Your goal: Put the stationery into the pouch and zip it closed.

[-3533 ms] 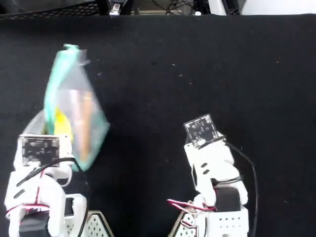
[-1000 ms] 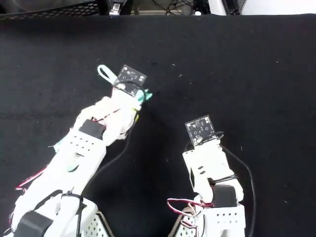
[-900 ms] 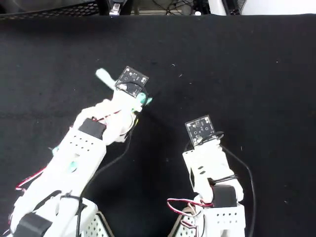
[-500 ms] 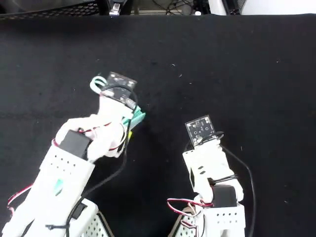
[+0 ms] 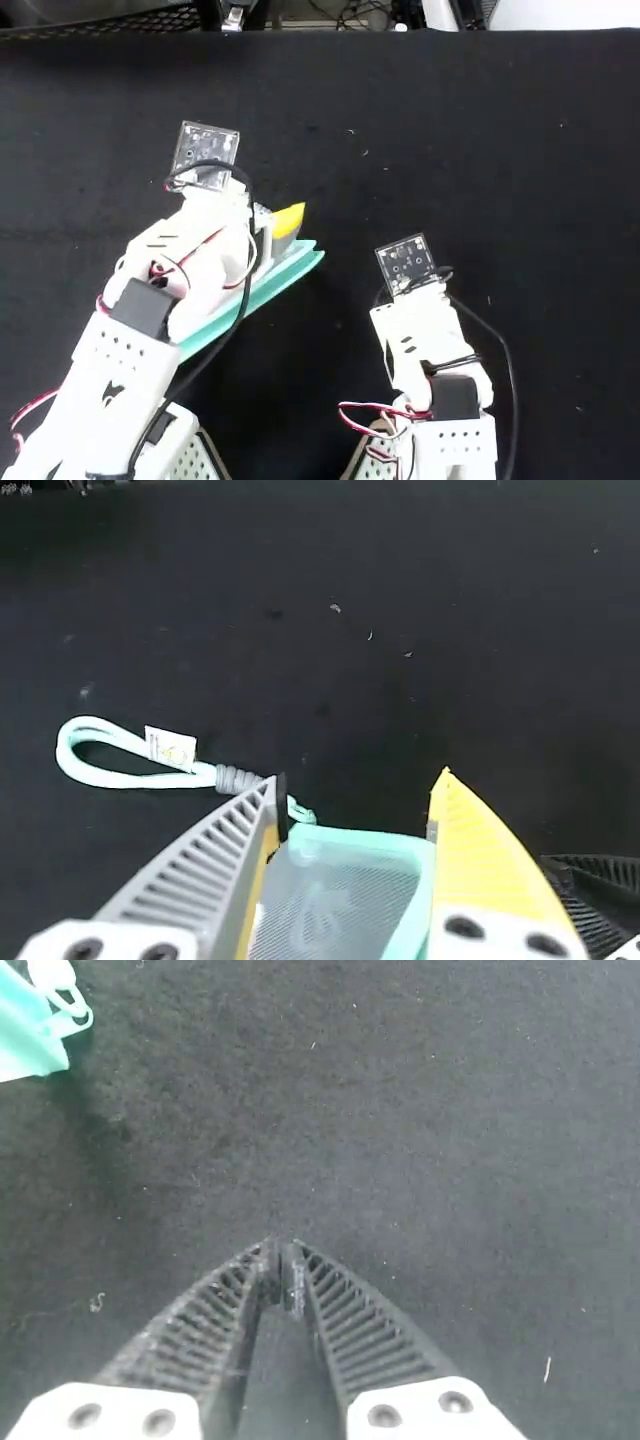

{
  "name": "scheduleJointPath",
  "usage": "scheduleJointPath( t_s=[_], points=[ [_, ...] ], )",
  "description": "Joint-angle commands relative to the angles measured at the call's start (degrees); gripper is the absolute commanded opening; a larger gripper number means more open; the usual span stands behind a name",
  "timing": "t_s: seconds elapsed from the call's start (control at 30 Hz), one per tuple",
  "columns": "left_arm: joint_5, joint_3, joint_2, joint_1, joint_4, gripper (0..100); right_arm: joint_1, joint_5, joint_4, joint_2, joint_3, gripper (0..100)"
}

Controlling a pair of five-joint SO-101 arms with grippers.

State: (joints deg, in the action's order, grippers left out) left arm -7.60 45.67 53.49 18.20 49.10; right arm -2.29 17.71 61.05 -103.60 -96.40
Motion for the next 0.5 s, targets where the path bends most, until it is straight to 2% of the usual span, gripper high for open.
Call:
scheduleJointPath(
  t_s=[0.0, 0.17, 0.23, 0.37, 0.47],
  points=[
    [3.16, -1.71, 5.89, -2.24, 2.99, 25, -0.62, -0.09, 0.35, -3.3, -0.04, 1.8],
    [9.85, 0.22, 21.45, -9.01, 13.54, 24, -0.62, -0.09, 0.35, -3.3, -0.04, 1.8],
    [12.13, 4.09, 28.57, -13.85, 17.76, 20, -0.62, -0.09, 0.35, -3.3, -0.04, 1.8],
    [17.49, 15.78, 42.99, -22.02, 22.51, 4, -0.62, -0.09, 0.35, -3.3, -0.04, 1.8],
    [25.58, 24.92, 51.87, -28.09, 22.95, 5, -0.62, -0.09, 0.35, -3.3, -0.04, 1.8]
  ],
)
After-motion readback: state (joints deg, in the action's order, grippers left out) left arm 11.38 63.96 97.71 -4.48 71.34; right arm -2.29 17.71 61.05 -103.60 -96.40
